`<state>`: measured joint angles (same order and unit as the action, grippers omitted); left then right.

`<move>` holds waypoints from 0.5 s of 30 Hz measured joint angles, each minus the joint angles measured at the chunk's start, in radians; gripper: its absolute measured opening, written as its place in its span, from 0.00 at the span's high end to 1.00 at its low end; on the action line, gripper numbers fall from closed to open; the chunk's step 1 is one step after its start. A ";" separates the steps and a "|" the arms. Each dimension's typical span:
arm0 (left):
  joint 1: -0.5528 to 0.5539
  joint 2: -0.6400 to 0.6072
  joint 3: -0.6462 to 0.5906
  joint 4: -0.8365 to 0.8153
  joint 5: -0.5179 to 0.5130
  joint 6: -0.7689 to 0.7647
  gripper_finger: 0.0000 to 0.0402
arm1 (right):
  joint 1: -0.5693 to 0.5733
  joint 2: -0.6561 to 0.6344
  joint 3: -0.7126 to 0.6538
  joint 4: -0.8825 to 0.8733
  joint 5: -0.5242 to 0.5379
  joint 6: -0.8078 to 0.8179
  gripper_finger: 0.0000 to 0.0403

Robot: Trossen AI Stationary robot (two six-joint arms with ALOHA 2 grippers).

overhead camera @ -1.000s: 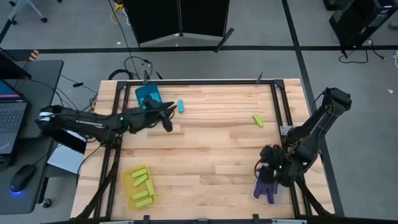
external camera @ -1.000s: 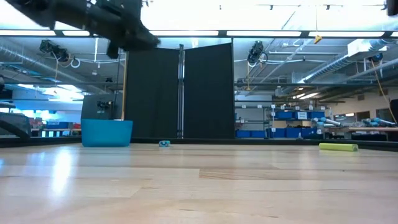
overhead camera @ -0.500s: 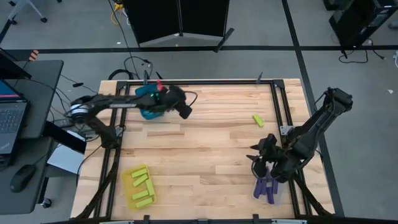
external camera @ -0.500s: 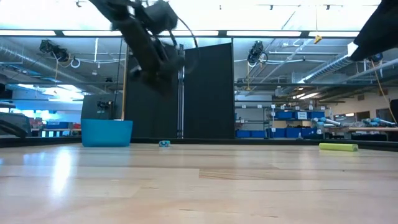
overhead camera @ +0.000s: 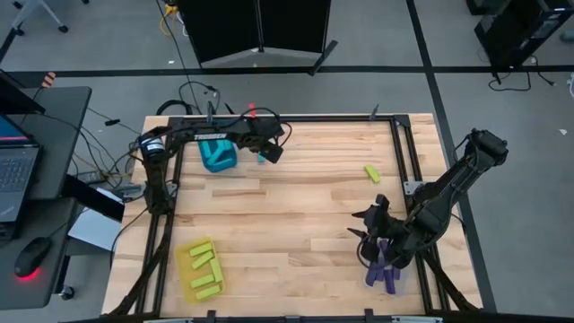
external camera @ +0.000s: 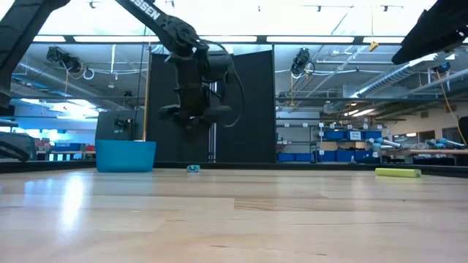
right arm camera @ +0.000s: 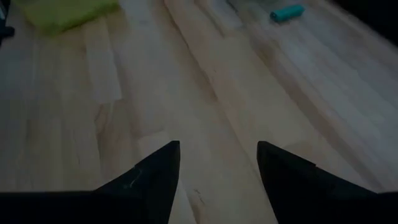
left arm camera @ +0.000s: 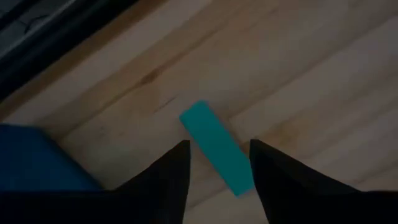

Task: Sort blocks
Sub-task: Put the blue block into the blue bin

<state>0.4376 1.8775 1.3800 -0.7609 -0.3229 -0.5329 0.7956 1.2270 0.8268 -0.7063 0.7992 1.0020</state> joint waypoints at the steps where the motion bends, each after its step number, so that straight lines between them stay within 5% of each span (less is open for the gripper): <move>1: 0.001 0.004 0.000 -0.005 0.003 -0.012 0.55 | 0.000 0.000 0.000 -0.001 0.004 -0.013 0.44; 6: 0.008 0.014 0.002 0.013 0.090 -0.031 0.43 | 0.000 -0.001 0.000 0.003 0.058 -0.097 0.45; 15: 0.020 0.040 0.001 0.012 0.089 -0.105 0.33 | 0.000 -0.001 0.000 0.004 0.098 -0.168 0.45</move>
<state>0.4575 1.9172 1.3808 -0.7490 -0.2334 -0.6381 0.7959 1.2259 0.8268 -0.7019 0.8971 0.8337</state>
